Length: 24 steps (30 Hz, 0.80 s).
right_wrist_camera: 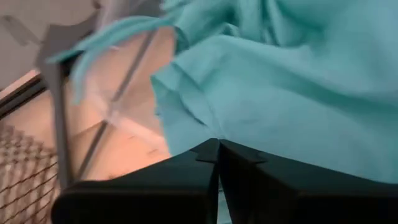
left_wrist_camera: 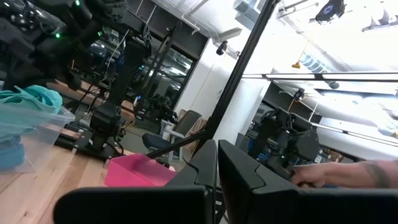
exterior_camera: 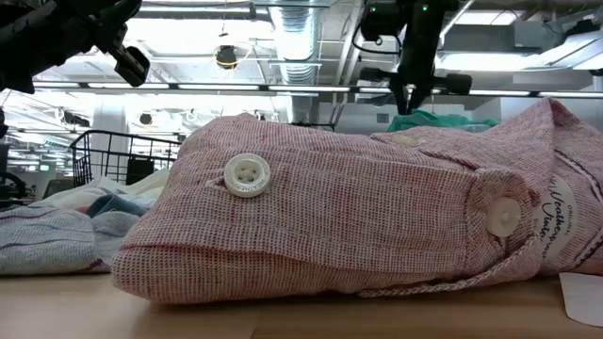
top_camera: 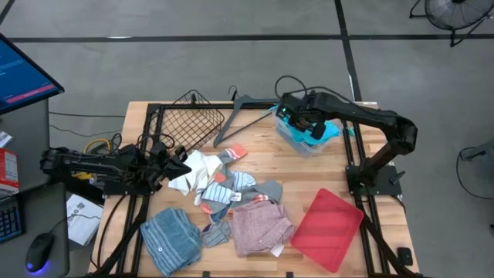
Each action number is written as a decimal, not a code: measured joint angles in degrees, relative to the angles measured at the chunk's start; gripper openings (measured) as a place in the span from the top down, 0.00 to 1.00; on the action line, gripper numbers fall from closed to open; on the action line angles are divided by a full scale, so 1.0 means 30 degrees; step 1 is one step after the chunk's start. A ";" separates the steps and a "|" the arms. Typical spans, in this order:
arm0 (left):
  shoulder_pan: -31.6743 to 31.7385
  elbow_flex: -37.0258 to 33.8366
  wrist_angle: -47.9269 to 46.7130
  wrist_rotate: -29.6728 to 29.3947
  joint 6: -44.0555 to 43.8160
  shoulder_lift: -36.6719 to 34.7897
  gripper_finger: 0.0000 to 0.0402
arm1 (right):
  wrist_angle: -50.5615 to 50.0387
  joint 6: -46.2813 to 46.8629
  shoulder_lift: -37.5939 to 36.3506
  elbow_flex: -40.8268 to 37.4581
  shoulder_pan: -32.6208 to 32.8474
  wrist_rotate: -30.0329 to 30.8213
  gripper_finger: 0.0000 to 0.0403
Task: Pick & Place Cloths
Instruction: Put the light blue shorts into the transparent bin
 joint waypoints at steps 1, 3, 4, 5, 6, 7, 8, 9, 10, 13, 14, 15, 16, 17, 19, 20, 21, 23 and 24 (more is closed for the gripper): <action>0.0002 0.0000 -0.0005 -0.0005 0.0000 0.0000 1.00 | -0.0246 0.0607 0.0039 -0.0037 -0.0009 0.0264 0.99; 0.0002 0.0001 0.0002 -0.0005 0.0000 0.0000 1.00 | -0.0188 0.1366 0.0003 -0.0082 -0.0212 0.0742 0.99; 0.0002 0.0007 0.0002 -0.0005 0.0000 0.0000 1.00 | -0.0038 0.1659 -0.0019 -0.0203 -0.0362 0.0917 0.99; -0.0005 0.0001 -0.0005 -0.0004 0.0000 0.0000 1.00 | -0.0073 0.2055 -0.0016 -0.0419 -0.0490 0.0952 0.99; -0.0005 0.0000 0.0002 -0.0005 -0.0001 0.0000 1.00 | -0.0131 0.2425 -0.0004 -0.0689 -0.0613 0.1013 0.99; -0.0005 0.0002 0.0002 -0.0005 0.0000 0.0000 1.00 | -0.0008 0.2644 -0.0004 -0.1020 -0.0744 0.1046 0.99; 0.0002 0.0000 0.0000 -0.0003 0.0000 0.0000 1.00 | 0.0278 0.2735 -0.0004 -0.1372 -0.0866 0.1046 0.99; 0.0000 0.0000 -0.0001 -0.0003 0.0000 0.0000 1.00 | 0.0541 0.2749 -0.0004 -0.1740 -0.0953 0.1025 1.00; -0.0003 0.0000 -0.0001 -0.0005 0.0000 0.0000 1.00 | 0.0910 0.2653 -0.0004 -0.2180 -0.1007 0.0971 1.00; 0.0002 0.0003 -0.0005 0.0002 -0.0003 0.0000 1.00 | 0.2968 0.2497 -0.0004 -0.3692 -0.1430 0.0959 1.00; -0.0005 0.0000 0.0001 -0.0004 0.0000 0.0000 1.00 | 0.3683 0.2643 -0.0004 -0.4257 -0.1569 0.0948 1.00; -0.0004 0.0001 0.0002 -0.0005 0.0000 0.0000 1.00 | 0.4294 0.2843 -0.0004 -0.4814 -0.1735 0.0924 1.00; 0.0002 0.0004 -0.0002 -0.0005 0.0000 0.0000 1.00 | 0.4985 0.2973 -0.0004 -0.5380 -0.1920 0.0869 1.00; -0.0002 0.0007 -0.0005 -0.0001 0.0000 0.0000 1.00 | 0.5669 0.2975 -0.0004 -0.5934 -0.2142 0.0821 1.00; 0.0002 0.0001 0.0002 -0.0005 0.0000 0.0000 1.00 | 0.7115 0.2513 -0.0004 -0.7030 -0.2595 0.0478 1.00; 0.0002 0.0001 0.0002 -0.0004 0.0000 0.0000 1.00 | 0.7813 0.2386 -0.0004 -0.7572 -0.2811 0.0244 1.00; 0.0001 0.0000 0.0002 -0.0005 0.0000 0.0000 1.00 | 0.8488 0.2341 -0.0004 -0.8133 -0.2963 0.0045 1.00; -0.0005 0.0001 0.0002 -0.0005 0.0000 0.0000 1.00 | 0.9652 0.2519 -0.0004 -0.9142 -0.3182 -0.0066 1.00; 0.0002 0.0002 0.0002 -0.0005 0.0000 0.0000 1.00 | 1.0157 0.2629 -0.0004 -0.9612 -0.3266 -0.0089 1.00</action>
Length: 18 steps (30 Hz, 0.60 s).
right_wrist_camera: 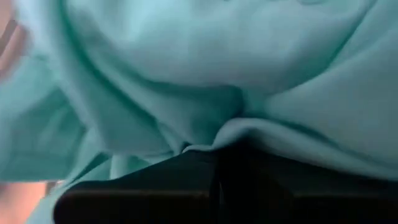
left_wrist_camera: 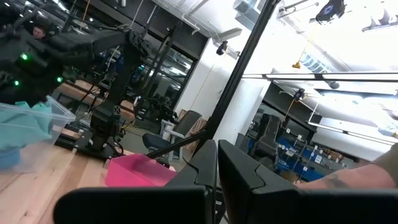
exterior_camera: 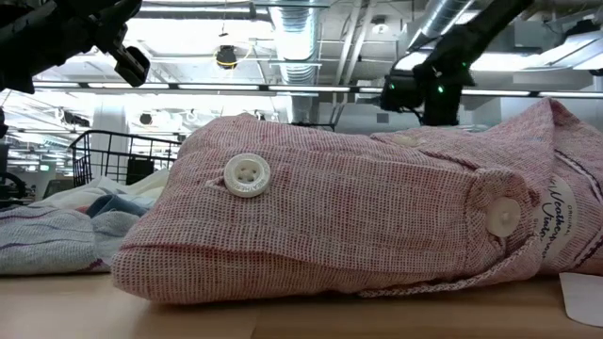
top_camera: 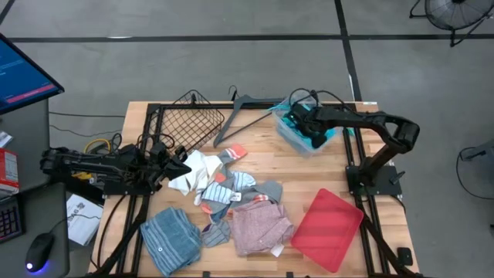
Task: Pick & Place Cloths
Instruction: Put the light blue shorts into the transparent bin
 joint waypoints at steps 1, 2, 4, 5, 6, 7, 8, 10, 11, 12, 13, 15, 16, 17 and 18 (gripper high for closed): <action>-0.0005 -0.0002 0.0000 0.0005 0.0000 0.0000 1.00 | 0.0344 0.0000 0.0000 -0.0378 -0.0079 -0.0025 1.00; 0.0000 0.0001 0.0000 0.0002 0.0000 0.0000 1.00 | 0.0420 -0.0062 0.0000 -0.0706 -0.0201 -0.0057 1.00; 0.0000 0.0002 0.0000 0.0000 0.0000 0.0000 1.00 | 0.0426 -0.0077 -0.0015 -0.1302 -0.0405 -0.0083 1.00; 0.0000 0.0001 0.0000 0.0004 0.0000 0.0000 1.00 | 0.0394 -0.0077 -0.0024 -0.1565 -0.0447 -0.0051 1.00; -0.0002 0.0000 0.0000 0.0002 -0.0001 0.0000 1.00 | 0.0368 -0.0077 -0.0038 -0.1782 -0.0463 0.0050 1.00; -0.0005 0.0001 0.0000 0.0000 -0.0002 0.0000 1.00 | 0.0301 -0.0077 -0.0059 -0.2017 -0.0551 0.0168 1.00; 0.0000 -0.0001 -0.0001 0.0001 0.0000 0.0000 1.00 | 0.0308 -0.0077 -0.0073 -0.2213 -0.0635 0.0209 1.00; -0.0007 -0.0002 0.0000 0.0000 0.0000 0.0000 1.00 | 0.0533 -0.0077 -0.0123 -0.2704 -0.0813 0.0193 1.00; 0.0000 0.0002 0.0000 0.0000 0.0000 0.0000 1.00 | 0.0511 -0.0084 -0.0127 -0.2860 -0.0912 0.0246 1.00; 0.0000 0.0002 0.0000 0.0000 0.0000 0.0000 1.00 | 0.0479 -0.0131 -0.0124 -0.2926 -0.1024 0.0342 1.00; -0.0001 0.0006 0.0000 0.0001 0.0000 0.0000 1.00 | 0.0428 -0.0500 -0.0121 -0.2942 -0.1137 0.0485 1.00; -0.0005 -0.0002 0.0000 0.0000 0.0000 0.0000 1.00 | 0.0337 -0.2047 -0.0095 -0.2966 -0.1398 0.0639 1.00; -0.0001 0.0000 -0.0005 0.0000 -0.0006 0.0000 1.00 | 0.0287 -0.2685 -0.0095 -0.2967 -0.1549 0.0594 1.00; -0.0002 -0.0002 -0.0003 0.0000 -0.0002 0.0000 1.00 | 0.0256 -0.3077 -0.0105 -0.2967 -0.1683 0.0475 1.00; -0.0007 0.0000 0.0000 0.0000 -0.0001 0.0000 1.00 | 0.0129 -0.3399 -0.0221 -0.2900 -0.1820 0.0251 0.99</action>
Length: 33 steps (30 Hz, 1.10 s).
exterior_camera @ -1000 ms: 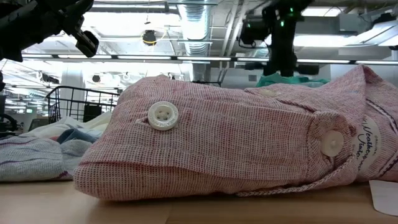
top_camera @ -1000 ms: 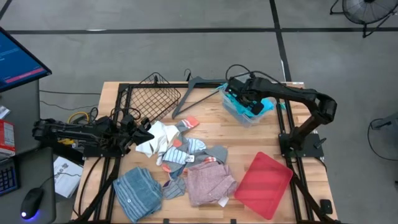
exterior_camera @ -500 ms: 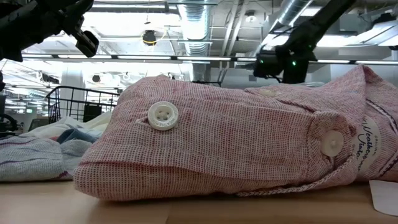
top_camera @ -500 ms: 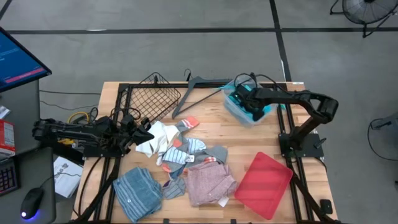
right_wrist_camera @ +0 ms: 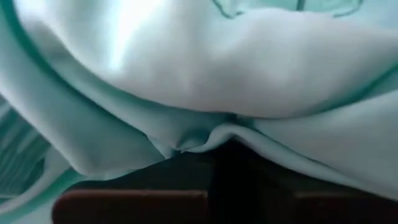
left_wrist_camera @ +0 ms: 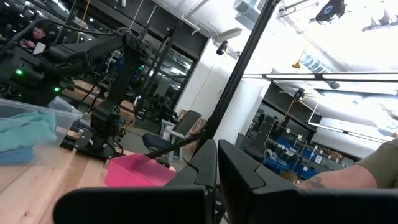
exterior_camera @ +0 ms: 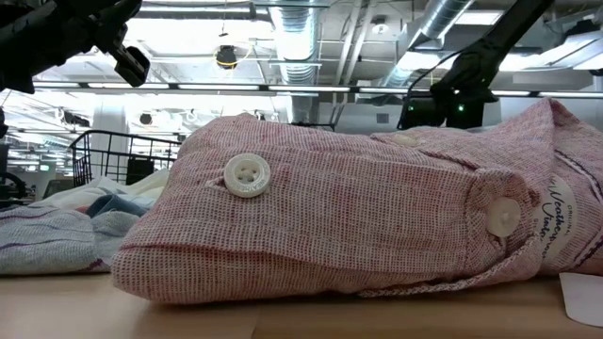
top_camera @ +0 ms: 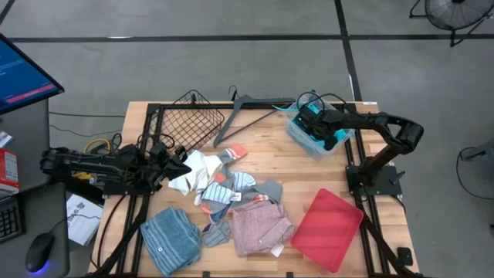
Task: Pick & Place Cloths
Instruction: Put the light blue shorts into the transparent bin
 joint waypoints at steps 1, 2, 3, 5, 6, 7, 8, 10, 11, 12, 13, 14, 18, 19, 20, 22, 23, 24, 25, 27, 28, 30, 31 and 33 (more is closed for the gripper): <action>0.0005 0.0001 -0.0002 0.0000 0.0001 0.0000 1.00 | -0.0111 -0.0595 -0.0271 0.0087 -0.0146 -0.0260 0.98; 0.0007 -0.0001 0.0000 0.0002 0.0001 0.0000 1.00 | -0.0155 -0.1439 -0.0535 0.0237 -0.0247 -0.0403 0.96; 0.0007 -0.0001 0.0000 0.0007 0.0001 0.0000 1.00 | -0.0369 -0.2183 -0.0864 0.0380 -0.0261 -0.0408 0.94; 0.0007 -0.0001 0.0000 0.0000 0.0001 0.0000 1.00 | -0.0588 -0.3221 -0.1609 0.0767 -0.0258 -0.0337 0.89; 0.0000 0.0000 -0.0001 0.0007 0.0001 0.0000 1.00 | -0.0459 -0.3608 -0.2069 0.0970 -0.0251 -0.0331 0.86; 0.0007 -0.0001 -0.0005 0.0000 0.0001 0.0000 1.00 | -0.0371 -0.4030 -0.2546 0.1131 -0.0251 -0.0313 0.83; 0.0007 -0.0001 0.0000 0.0000 0.0001 0.0000 1.00 | -0.0331 -0.4450 -0.2961 0.1257 -0.0244 -0.0303 0.80; 0.0006 0.0001 -0.0001 0.0000 0.0001 0.0000 1.00 | -0.0338 -0.5440 -0.3744 0.1433 -0.0237 -0.0311 0.74; 0.0005 -0.0001 0.0000 0.0000 -0.0003 0.0000 1.00 | -0.0347 -0.5927 -0.4119 0.1511 -0.0237 -0.0318 0.70; 0.0002 -0.0001 0.0000 0.0000 0.0001 0.0000 1.00 | -0.0375 -0.6307 -0.4518 0.1599 -0.0237 -0.0308 0.67; 0.0001 0.0005 -0.0001 0.0001 0.0001 0.0000 1.00 | -0.0457 -0.6508 -0.4915 0.1658 -0.0237 -0.0267 0.64; 0.0007 -0.0001 0.0000 0.0000 0.0001 0.0000 1.00 | -0.0503 -0.6727 -0.5303 0.1688 -0.0237 -0.0260 0.60; 0.0007 0.0000 0.0000 0.0000 0.0001 0.0000 1.00 | 0.1460 -1.2505 -0.6886 0.2238 -0.0074 -0.0301 0.49; 0.0000 -0.0001 0.0000 0.0000 0.0001 0.0000 1.00 | 0.2193 -1.4887 -0.7238 0.2506 0.0114 -0.0347 0.47; 0.0004 0.0001 0.0000 0.0000 0.0001 0.0000 1.00 | 0.2520 -1.7365 -0.7489 0.2824 0.0377 -0.0407 0.46; 0.0007 0.0006 0.0000 0.0000 0.0001 0.0000 1.00 | 0.2350 -2.1830 -0.7632 0.3524 0.0885 -0.0498 0.44; 0.0004 0.0003 0.0000 0.0004 0.0001 0.0000 1.00 | 0.2134 -2.3763 -0.7610 0.3812 0.1112 -0.0520 0.44; 0.0002 0.0001 0.0000 0.0000 0.0001 0.0000 1.00 | 0.1873 -2.5507 -0.7533 0.4088 0.1287 -0.0525 0.44; 0.0007 -0.0001 -0.0002 0.0000 0.0001 0.0000 1.00 | 0.1770 -2.7016 -0.7383 0.4335 0.1352 -0.0529 0.44; 0.0007 -0.0001 0.0000 0.0007 0.0001 0.0000 1.00 | 0.1540 -2.9629 -0.6965 0.4614 0.1283 -0.0572 0.44; 0.0003 -0.0001 0.0000 0.0000 0.0001 0.0000 1.00 | 0.1402 -3.0656 -0.6654 0.4680 0.1223 -0.0677 0.44; 0.0007 -0.0001 -0.0007 0.0007 0.0001 0.0000 1.00 | 0.1382 -3.2075 -0.5935 0.4834 0.1089 -0.0846 0.44; 0.0001 -0.0001 -0.0001 0.0000 0.0001 0.0000 1.00 | 0.1361 -3.2619 -0.5608 0.4859 0.0986 -0.1120 0.44; 0.0004 -0.0001 -0.0003 0.0003 0.0001 0.0000 1.00 | 0.1429 -3.3387 -0.4866 0.4902 0.0793 -0.2029 0.44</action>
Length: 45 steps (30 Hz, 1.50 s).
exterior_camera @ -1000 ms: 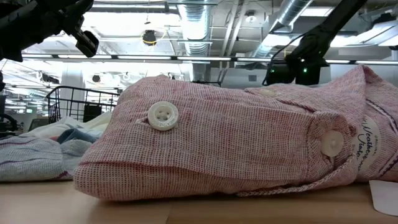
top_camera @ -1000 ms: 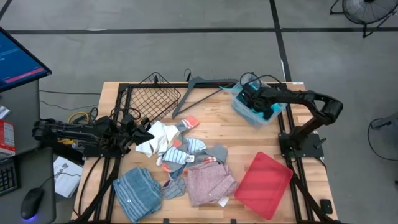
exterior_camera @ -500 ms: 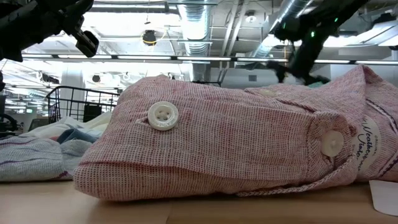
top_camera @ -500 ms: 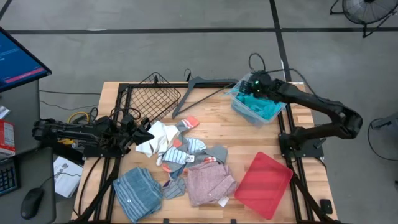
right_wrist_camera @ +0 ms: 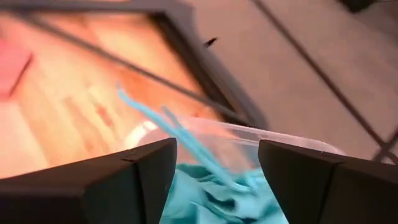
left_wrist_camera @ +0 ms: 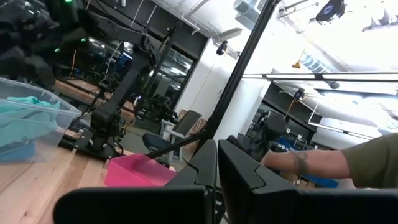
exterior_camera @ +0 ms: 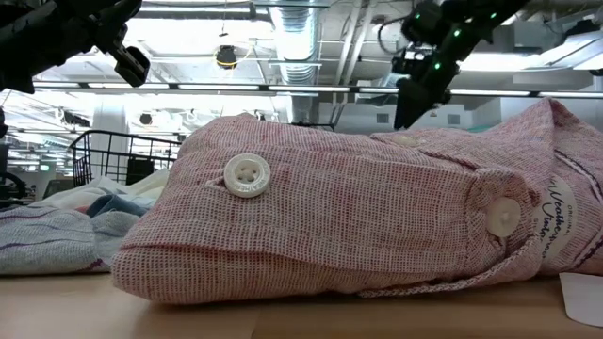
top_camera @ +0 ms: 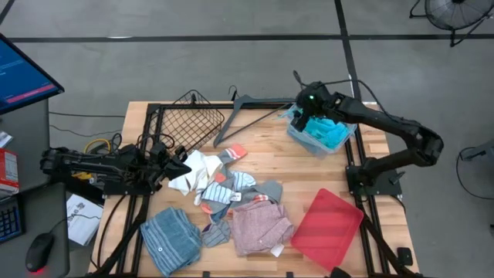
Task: Pick & Place Cloths
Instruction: Put the light blue shorts into the transparent bin
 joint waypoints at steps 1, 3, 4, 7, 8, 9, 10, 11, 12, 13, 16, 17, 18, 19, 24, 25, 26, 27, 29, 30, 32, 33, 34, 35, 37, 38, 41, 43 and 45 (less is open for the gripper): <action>-0.0002 0.0000 -0.0004 -0.0001 0.0000 0.0000 1.00 | -0.0019 -0.0250 0.0417 0.0000 -0.0076 -0.0417 0.44; 0.0003 0.0000 0.0003 -0.0003 0.0000 0.0000 1.00 | -0.0204 -0.0509 0.1299 -0.0004 -0.0141 -0.0716 0.44; 0.0003 0.0000 0.0003 -0.0003 0.0000 0.0000 1.00 | -0.0178 -0.0513 0.1697 -0.0007 -0.0155 -0.0729 0.44; 0.0003 0.0004 0.0007 -0.0003 0.0000 0.0000 1.00 | -0.0133 -0.0686 0.2854 -0.0004 -0.0299 -0.0375 0.44; 0.0003 0.0000 0.0003 -0.0003 0.0000 0.0000 1.00 | 0.0025 -0.0681 0.3155 0.0053 -0.0339 -0.0494 0.44; -0.0001 0.0000 0.0002 -0.0001 -0.0001 0.0000 1.00 | 0.0121 -0.0652 0.3395 0.0117 -0.0366 -0.0430 0.44; 0.0003 0.0000 -0.0002 -0.0003 0.0000 0.0000 1.00 | 0.0160 -0.0522 0.3617 0.0124 -0.0356 -0.0514 0.44; -0.0003 0.0000 0.0009 -0.0003 0.0000 0.0000 1.00 | 0.0159 -0.0358 0.3760 0.0132 -0.0352 -0.0519 0.45; -0.0003 0.0007 0.0003 -0.0003 0.0000 0.0000 1.00 | 0.0183 -0.0176 0.3855 0.0124 -0.0347 -0.0528 0.46; 0.0003 0.0000 -0.0004 -0.0003 0.0000 0.0000 1.00 | 0.0182 -0.0062 0.3871 0.0115 -0.0338 -0.0525 0.49; -0.0003 0.0000 0.0003 -0.0003 0.0000 0.0000 1.00 | -0.0267 -0.0122 0.3448 0.0006 -0.0274 -0.0225 0.69; 0.0003 0.0000 0.0000 -0.0003 0.0000 0.0000 1.00 | -0.0395 -0.0146 0.3252 -0.0043 -0.0290 -0.0101 0.79; -0.0001 0.0000 0.0000 0.0001 0.0000 0.0000 1.00 | -0.0434 -0.0045 0.3015 -0.0051 -0.0377 -0.0065 0.89; -0.0003 0.0006 0.0001 0.0003 0.0000 0.0000 1.00 | -0.0579 0.0187 0.2697 -0.0051 -0.0513 -0.0023 0.94; -0.0003 0.0000 0.0010 -0.0003 -0.0005 0.0000 1.00 | -0.1513 0.2043 0.1105 -0.0066 -0.0958 -0.0228 0.98; 0.0000 0.0004 0.0003 0.0000 0.0000 0.0000 1.00 | -0.1677 0.2347 0.0725 -0.0072 -0.0975 -0.0232 0.99; 0.0000 0.0000 0.0003 0.0002 0.0000 0.0000 1.00 | -0.1795 0.2794 0.0353 -0.0041 -0.0982 -0.0216 0.98; 0.0003 0.0000 0.0003 0.0000 0.0000 0.0000 1.00 | -0.2020 0.3347 0.0002 -0.0029 -0.0993 -0.0202 0.98; 0.0000 0.0000 0.0003 -0.0003 0.0000 0.0000 1.00 | -0.2692 0.4443 -0.0589 -0.0033 -0.1075 -0.0164 0.98; 0.0002 0.0000 0.0003 -0.0003 -0.0001 0.0000 1.00 | -0.2965 0.4935 -0.0903 -0.0036 -0.1154 -0.0167 0.99; 0.0000 0.0003 0.0008 -0.0003 0.0000 0.0000 1.00 | -0.3756 0.5753 -0.1610 -0.0028 -0.1290 -0.0152 0.99; 0.0003 0.0000 0.0007 -0.0003 0.0000 0.0000 1.00 | -0.4260 0.6104 -0.1848 -0.0015 -0.1361 -0.0112 0.99; 0.0003 0.0000 -0.0004 -0.0003 0.0000 0.0000 1.00 | -0.4874 0.6459 -0.1999 -0.0014 -0.1453 0.0032 0.98; -0.0003 0.0000 -0.0003 -0.0003 0.0000 0.0000 1.00 | -0.5570 0.6845 -0.2068 -0.0014 -0.1527 0.0313 0.98; 0.0003 0.0000 0.0003 -0.0003 0.0000 0.0000 1.00 | -0.6864 0.7586 -0.2048 -0.0014 -0.1621 0.0749 0.99; 0.0002 0.0003 -0.0004 -0.0003 0.0000 0.0000 1.00 | -0.7469 0.7871 -0.1926 -0.0014 -0.1717 0.0747 0.99; 0.0003 0.0000 0.0003 -0.0003 0.0000 0.0000 1.00 | -0.8741 0.9390 -0.1169 -0.0014 -0.1821 0.0728 0.99; 0.0000 0.0000 0.0003 -0.0003 0.0000 0.0000 1.00 | -0.9195 1.1478 -0.0455 -0.0014 -0.1918 0.0722 0.99; 0.0003 0.0000 0.0003 -0.0003 0.0000 0.0000 1.00 | -0.9513 1.4310 0.0217 -0.0014 -0.2164 0.0555 0.99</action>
